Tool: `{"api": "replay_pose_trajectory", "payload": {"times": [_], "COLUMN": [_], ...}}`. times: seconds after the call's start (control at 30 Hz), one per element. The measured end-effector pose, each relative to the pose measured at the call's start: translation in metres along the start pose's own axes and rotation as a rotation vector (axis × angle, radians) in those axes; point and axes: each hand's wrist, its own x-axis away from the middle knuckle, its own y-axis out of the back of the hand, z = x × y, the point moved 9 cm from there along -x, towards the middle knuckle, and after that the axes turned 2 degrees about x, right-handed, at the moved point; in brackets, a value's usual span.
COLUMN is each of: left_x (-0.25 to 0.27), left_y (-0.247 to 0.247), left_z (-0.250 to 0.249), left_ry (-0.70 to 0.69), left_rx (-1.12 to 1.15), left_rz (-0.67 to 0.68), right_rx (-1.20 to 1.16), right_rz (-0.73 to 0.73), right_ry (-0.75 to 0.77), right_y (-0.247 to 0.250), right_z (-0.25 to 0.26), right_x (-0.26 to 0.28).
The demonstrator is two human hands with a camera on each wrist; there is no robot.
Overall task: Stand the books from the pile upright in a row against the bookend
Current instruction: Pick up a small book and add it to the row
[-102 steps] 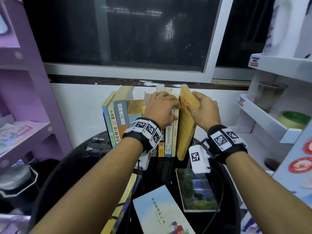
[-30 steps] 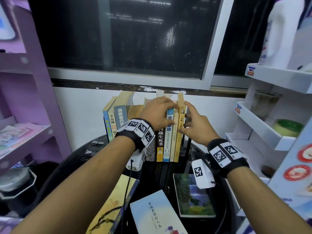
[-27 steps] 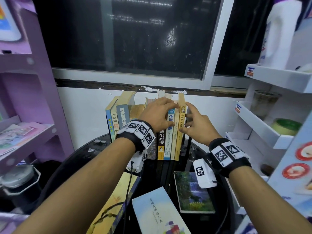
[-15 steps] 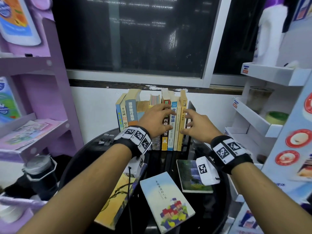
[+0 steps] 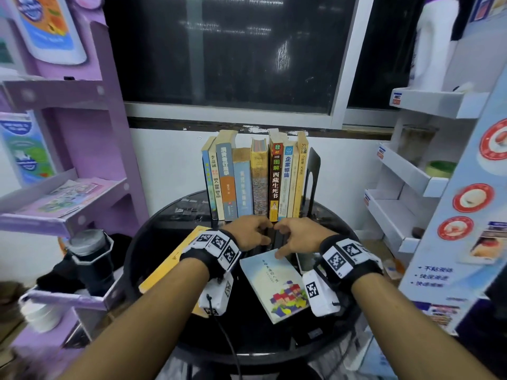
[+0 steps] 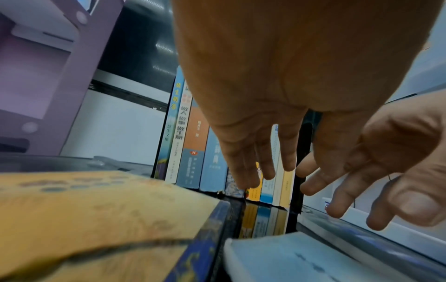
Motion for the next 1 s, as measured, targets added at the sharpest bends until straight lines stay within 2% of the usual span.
{"api": "replay_pose_trajectory", "payload": {"times": [0.13, 0.33, 0.57, 0.8, 1.0], "left_x": [0.009, 0.017, 0.016, 0.017, 0.017], "left_y": [-0.028, -0.045, -0.048, -0.048, -0.043], "left_z": [0.016, 0.015, 0.009, 0.005, 0.009], "left_ry": [0.101, 0.121, 0.094, 0.06, 0.057], "left_rx": [-0.065, -0.199, -0.29, -0.378, -0.301], "left_rz": [0.182, 0.281, 0.226, 0.246, 0.213], "right_rx": [0.059, 0.121, 0.103, 0.065, 0.014], "right_rz": [0.074, 0.101, 0.102, 0.136, 0.111], "right_ry": [-0.018, -0.056, -0.075, -0.076, -0.058], "right_y": [-0.02, -0.036, -0.043, -0.05, -0.048], "right_z": [0.0, -0.005, -0.009, -0.012, -0.01], "right_x": [0.001, 0.001, -0.002, -0.002, 0.0]}}
